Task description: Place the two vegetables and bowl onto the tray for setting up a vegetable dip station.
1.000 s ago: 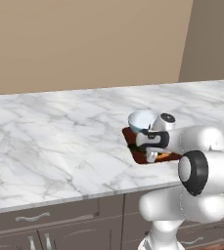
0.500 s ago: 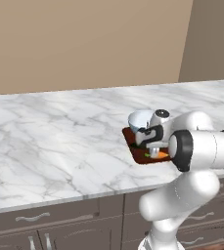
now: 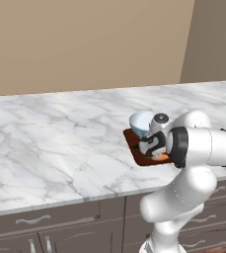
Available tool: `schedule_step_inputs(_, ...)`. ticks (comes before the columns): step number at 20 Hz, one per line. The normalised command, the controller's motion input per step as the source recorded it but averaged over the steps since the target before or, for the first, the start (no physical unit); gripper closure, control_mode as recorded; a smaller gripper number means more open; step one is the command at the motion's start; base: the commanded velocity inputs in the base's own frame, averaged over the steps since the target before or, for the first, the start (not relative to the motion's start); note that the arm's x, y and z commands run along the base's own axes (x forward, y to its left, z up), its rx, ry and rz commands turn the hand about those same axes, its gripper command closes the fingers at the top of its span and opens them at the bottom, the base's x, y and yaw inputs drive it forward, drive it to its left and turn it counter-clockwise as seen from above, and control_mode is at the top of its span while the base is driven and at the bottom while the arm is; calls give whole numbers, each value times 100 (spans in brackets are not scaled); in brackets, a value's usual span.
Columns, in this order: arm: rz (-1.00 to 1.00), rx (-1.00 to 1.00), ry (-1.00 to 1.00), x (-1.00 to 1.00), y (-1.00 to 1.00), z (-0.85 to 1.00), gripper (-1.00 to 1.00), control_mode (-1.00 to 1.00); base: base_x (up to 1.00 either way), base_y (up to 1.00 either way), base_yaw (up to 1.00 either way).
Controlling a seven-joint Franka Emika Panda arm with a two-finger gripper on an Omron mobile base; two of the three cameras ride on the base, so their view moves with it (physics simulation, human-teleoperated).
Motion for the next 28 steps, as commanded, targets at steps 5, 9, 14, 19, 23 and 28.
schedule_step_inputs(5,0,-1,-14,0,-31,-4,100,-100,0,0,0)
schedule_step_inputs(9,1,-1,-11,0,-29,-3,100,-100,0,0,0)
schedule_step_inputs(14,4,0,-3,0,-2,0,100,-100,0,0,0)
schedule_step_inputs(19,4,0,0,0,0,0,-100,-100,0,0,0)
schedule_step_inputs(23,3,-1,0,0,-3,12,-100,-100,0,0,0)
schedule_step_inputs(28,0,-7,1,0,0,33,-100,-100,0,0,0)
